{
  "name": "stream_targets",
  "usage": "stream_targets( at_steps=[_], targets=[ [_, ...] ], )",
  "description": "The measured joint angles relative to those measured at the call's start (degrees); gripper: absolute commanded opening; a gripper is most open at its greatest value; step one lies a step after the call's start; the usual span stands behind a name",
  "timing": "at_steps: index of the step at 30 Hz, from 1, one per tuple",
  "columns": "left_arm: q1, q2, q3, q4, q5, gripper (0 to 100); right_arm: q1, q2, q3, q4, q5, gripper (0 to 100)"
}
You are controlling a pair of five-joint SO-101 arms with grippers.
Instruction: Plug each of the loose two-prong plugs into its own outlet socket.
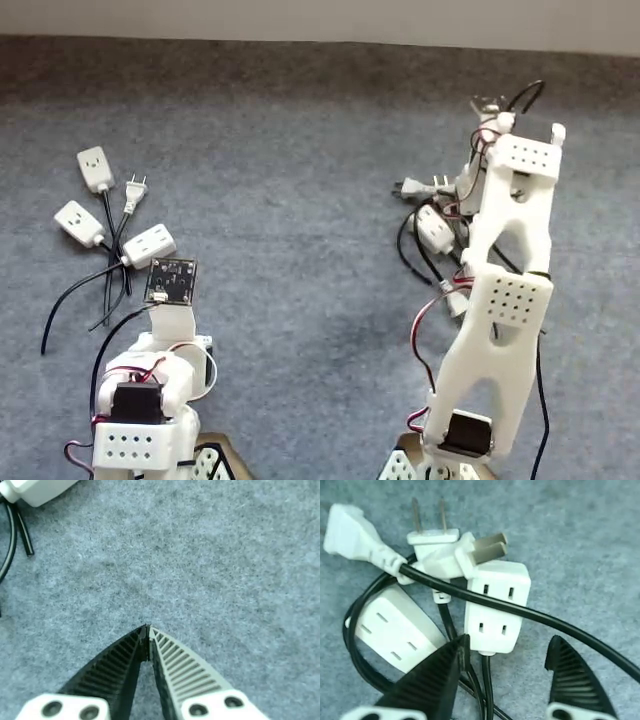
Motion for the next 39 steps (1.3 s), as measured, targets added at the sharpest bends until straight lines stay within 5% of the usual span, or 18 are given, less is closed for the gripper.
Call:
stream_targets(
  at_steps=[8,31,39],
  targets=[
    [0.0,0.0,0.0,0.0,0.0,1,-4.2,0.0,0.0,0.0,0.0,25.0],
    [0.0,0.0,0.0,0.0,0.0,1,-2.1,4.8,-0.9,0.0,0.0,24.8],
    [0.0,0.0,0.0,0.0,0.0,1,-2.1,5.6,-5.2,0.1,-1.8,11.6]
  ],
)
